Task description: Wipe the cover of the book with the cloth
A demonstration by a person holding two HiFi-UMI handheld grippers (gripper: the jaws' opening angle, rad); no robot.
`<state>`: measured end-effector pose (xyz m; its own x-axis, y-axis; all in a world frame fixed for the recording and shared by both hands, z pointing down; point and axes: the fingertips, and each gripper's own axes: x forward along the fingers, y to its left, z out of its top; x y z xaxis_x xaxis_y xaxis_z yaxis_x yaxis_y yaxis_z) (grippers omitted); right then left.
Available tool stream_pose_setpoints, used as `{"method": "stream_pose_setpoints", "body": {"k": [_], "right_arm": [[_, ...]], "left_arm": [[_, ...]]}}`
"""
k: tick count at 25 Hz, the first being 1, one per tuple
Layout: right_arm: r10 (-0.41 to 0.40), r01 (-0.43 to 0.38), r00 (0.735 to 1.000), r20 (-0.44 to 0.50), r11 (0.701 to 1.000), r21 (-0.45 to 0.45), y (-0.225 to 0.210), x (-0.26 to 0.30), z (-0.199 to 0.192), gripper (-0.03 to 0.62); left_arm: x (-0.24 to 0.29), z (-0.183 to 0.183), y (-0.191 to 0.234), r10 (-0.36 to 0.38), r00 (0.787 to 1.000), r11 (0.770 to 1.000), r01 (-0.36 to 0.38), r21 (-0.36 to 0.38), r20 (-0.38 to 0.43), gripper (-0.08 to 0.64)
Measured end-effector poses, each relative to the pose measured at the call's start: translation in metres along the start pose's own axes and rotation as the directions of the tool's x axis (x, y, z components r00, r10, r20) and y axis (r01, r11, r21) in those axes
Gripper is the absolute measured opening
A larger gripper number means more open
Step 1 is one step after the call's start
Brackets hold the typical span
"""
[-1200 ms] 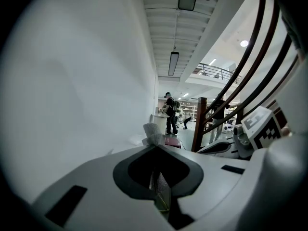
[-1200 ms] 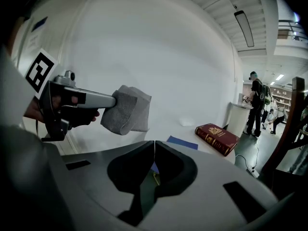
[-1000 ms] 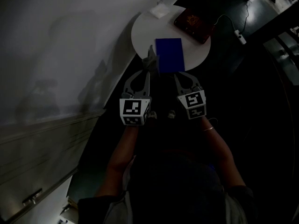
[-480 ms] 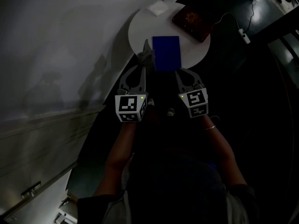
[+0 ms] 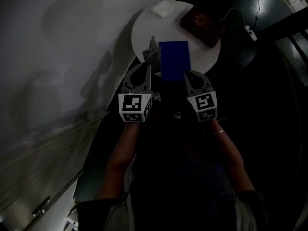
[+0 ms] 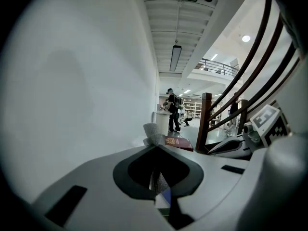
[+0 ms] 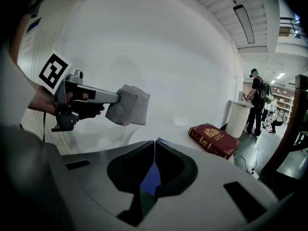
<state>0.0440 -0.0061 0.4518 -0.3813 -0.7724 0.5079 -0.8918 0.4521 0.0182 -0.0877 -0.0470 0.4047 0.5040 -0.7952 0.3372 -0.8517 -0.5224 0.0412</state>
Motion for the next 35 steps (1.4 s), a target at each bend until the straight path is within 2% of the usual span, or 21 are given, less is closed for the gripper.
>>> {"method": "stream_pose_setpoints", "body": {"k": [9,16,20,26,30,35], "right_arm": [[-0.063,0.064,0.998,-0.021,0.998,0.021,-0.007,0.046,0.023,0.029],[-0.114,0.114,0.992,-0.046,0.993,-0.009,-0.013,0.057,0.031,0.029],[-0.112,0.109,0.991,-0.078,0.993,-0.04,-0.008,0.063,0.025,0.029],[-0.031,0.016,0.989,-0.146,0.994,-0.105,0.008,0.069,0.001,0.031],[0.04,-0.079,0.98,-0.195,0.977,-0.199,0.022,0.074,-0.02,0.031],[0.098,-0.163,0.961,-0.26,0.957,-0.24,0.034,0.074,-0.043,0.031]], "left_arm": [[0.043,0.009,0.041,-0.091,0.996,0.996,0.091,0.01,-0.018,0.025],[0.062,0.015,0.05,-0.165,0.986,0.986,0.165,0.003,-0.003,0.025],[0.069,0.012,0.053,-0.19,0.982,0.982,0.19,-0.01,-0.001,0.025],[0.073,-0.004,0.05,-0.174,0.984,0.985,0.174,-0.019,-0.033,0.025],[0.07,-0.015,0.047,-0.149,0.987,0.989,0.148,-0.016,-0.059,0.025],[0.061,-0.027,0.043,-0.117,0.99,0.993,0.115,-0.03,-0.081,0.025]]}}
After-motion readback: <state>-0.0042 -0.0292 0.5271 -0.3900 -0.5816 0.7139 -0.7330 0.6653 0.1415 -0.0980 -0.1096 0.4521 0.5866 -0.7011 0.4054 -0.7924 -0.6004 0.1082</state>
